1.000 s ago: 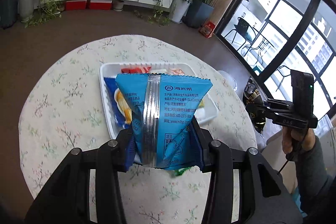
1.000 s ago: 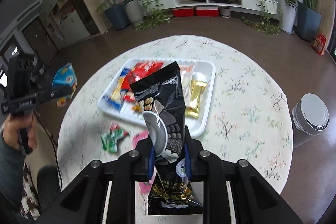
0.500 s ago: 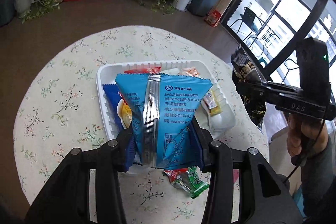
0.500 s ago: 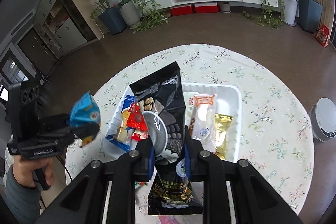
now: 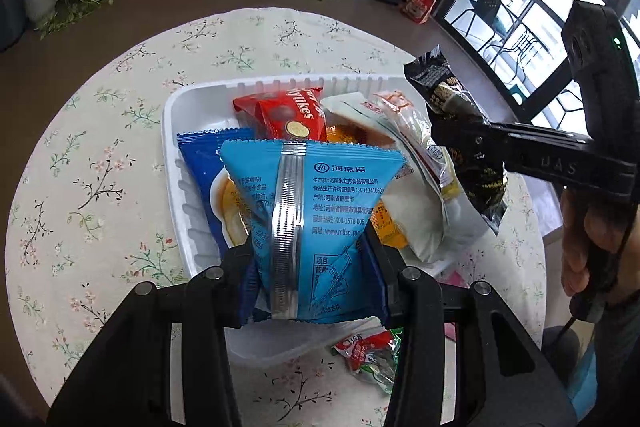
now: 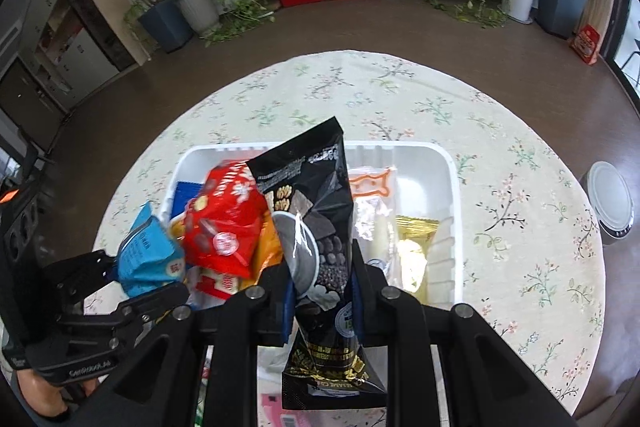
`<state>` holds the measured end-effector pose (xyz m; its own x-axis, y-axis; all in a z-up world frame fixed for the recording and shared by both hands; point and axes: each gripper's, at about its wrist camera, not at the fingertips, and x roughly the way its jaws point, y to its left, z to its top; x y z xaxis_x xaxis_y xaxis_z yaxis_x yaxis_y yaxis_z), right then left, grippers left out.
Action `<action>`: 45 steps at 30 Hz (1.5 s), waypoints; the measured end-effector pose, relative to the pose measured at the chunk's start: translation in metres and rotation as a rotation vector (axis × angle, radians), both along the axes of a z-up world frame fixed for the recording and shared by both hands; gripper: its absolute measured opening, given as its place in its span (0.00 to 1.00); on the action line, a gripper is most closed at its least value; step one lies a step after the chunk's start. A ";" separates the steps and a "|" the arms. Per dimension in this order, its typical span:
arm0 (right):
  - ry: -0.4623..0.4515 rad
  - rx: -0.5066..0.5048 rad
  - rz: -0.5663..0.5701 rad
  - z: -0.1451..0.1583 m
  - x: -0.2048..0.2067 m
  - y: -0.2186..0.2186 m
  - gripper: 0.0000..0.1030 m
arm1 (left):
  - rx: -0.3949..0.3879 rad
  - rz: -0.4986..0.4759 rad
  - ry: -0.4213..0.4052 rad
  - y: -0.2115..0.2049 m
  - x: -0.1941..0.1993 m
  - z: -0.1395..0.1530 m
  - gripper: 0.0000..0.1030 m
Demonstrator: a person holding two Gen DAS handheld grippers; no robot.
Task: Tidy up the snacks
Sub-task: 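Carry the blue bag and dark coffee packet over the white tray, then lower both packets into the tray and open both tools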
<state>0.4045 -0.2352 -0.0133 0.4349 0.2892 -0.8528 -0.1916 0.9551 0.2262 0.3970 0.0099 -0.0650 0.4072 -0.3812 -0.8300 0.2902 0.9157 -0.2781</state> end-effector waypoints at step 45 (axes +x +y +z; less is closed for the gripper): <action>0.018 -0.028 -0.057 -0.032 0.014 -0.009 0.43 | 0.068 0.035 -0.084 -0.022 -0.011 -0.008 0.73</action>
